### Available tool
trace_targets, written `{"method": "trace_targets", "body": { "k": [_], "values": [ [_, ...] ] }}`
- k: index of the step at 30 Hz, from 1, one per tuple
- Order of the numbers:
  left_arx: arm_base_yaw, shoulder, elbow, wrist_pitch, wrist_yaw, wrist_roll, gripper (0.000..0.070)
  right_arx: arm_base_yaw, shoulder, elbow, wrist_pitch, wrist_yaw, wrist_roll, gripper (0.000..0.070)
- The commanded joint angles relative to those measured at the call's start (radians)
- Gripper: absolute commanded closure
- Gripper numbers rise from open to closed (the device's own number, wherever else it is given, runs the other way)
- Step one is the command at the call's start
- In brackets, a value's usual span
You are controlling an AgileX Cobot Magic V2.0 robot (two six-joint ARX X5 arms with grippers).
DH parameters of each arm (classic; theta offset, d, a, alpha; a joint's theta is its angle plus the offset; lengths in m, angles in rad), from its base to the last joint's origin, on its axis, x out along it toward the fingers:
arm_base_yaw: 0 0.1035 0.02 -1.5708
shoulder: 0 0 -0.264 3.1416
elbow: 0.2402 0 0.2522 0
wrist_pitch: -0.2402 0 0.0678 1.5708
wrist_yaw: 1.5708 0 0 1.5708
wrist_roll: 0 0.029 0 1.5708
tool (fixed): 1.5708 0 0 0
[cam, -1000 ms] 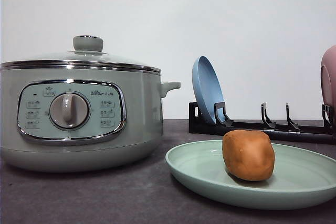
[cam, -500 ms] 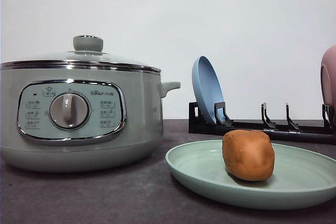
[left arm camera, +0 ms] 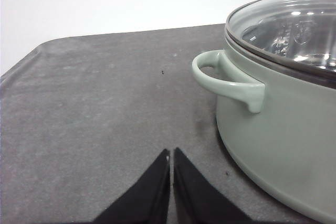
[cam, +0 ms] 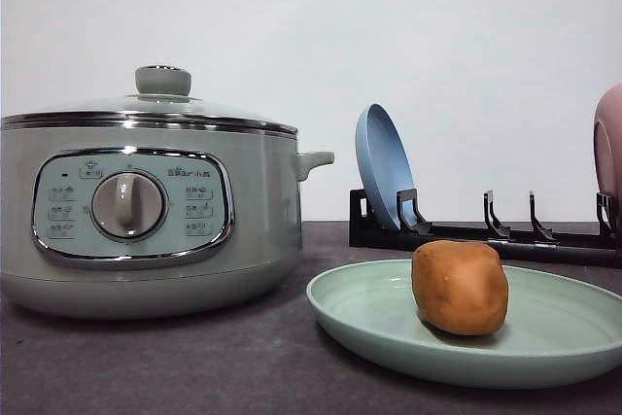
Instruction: Transfer potato from steamer to green plate
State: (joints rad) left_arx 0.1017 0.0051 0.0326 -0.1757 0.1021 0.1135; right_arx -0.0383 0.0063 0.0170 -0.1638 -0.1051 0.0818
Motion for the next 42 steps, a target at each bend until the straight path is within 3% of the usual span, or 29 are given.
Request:
{"method": "trace_targets", "body": {
  "k": [1, 42],
  "values": [
    [0.003, -0.002, -0.021, -0.008, -0.002, -0.002, 0.0697, 0.002, -0.003, -0.005, 0.007, 0.002, -0.004, 0.07],
    [0.003, -0.002, -0.021, -0.008, -0.002, -0.002, 0.0696, 0.002, -0.003, -0.005, 0.007, 0.002, -0.004, 0.07]
  ]
}}
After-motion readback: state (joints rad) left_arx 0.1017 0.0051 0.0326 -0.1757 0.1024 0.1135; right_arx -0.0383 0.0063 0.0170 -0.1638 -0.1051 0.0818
